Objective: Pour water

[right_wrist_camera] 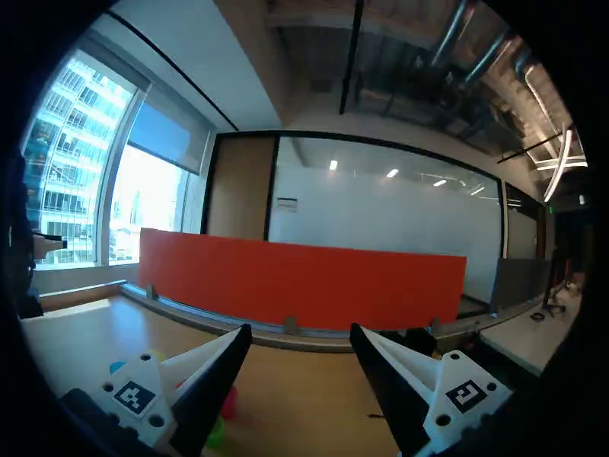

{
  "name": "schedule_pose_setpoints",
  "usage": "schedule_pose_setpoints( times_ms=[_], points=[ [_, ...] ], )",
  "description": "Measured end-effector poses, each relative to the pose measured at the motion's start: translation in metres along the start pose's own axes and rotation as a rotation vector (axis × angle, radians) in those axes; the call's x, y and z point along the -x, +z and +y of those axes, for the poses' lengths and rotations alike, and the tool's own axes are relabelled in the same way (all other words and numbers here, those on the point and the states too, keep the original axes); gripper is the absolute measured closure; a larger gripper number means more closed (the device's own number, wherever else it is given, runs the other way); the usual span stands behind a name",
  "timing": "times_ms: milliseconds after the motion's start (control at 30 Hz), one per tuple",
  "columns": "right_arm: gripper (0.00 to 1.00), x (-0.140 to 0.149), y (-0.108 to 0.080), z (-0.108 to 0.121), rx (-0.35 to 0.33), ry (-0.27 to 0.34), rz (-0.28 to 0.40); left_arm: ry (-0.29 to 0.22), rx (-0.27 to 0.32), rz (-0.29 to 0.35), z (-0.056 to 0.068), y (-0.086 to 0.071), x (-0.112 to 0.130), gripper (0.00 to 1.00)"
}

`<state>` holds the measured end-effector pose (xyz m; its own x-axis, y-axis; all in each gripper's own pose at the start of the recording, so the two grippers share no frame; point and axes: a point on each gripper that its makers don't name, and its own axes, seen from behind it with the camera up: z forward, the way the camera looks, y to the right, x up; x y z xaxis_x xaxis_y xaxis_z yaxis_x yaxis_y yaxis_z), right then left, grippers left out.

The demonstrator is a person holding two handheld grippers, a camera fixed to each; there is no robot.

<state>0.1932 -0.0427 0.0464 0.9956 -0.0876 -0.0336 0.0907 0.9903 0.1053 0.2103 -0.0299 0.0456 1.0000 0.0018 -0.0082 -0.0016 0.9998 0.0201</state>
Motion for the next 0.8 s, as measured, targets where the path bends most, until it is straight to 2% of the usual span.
schedule_pose_setpoints(
  times_ms=[167,400,633,800],
  points=[
    [0.00,0.003,0.001,-0.002,-0.011,0.006,-0.001,0.006,0.019,-0.008,0.005,0.001,-0.001,0.05],
    [0.00,0.002,0.002,-0.008,-0.056,0.006,-0.003,-0.016,0.087,-0.026,0.019,0.002,0.001,0.05],
    [0.00,-0.004,0.001,-0.020,-0.136,0.002,0.003,-0.006,0.157,-0.035,0.032,0.004,0.002,0.05],
    [0.00,-0.008,-0.002,-0.033,-0.221,0.014,0.003,0.004,0.214,-0.040,0.043,0.004,0.004,0.05]
  ],
)
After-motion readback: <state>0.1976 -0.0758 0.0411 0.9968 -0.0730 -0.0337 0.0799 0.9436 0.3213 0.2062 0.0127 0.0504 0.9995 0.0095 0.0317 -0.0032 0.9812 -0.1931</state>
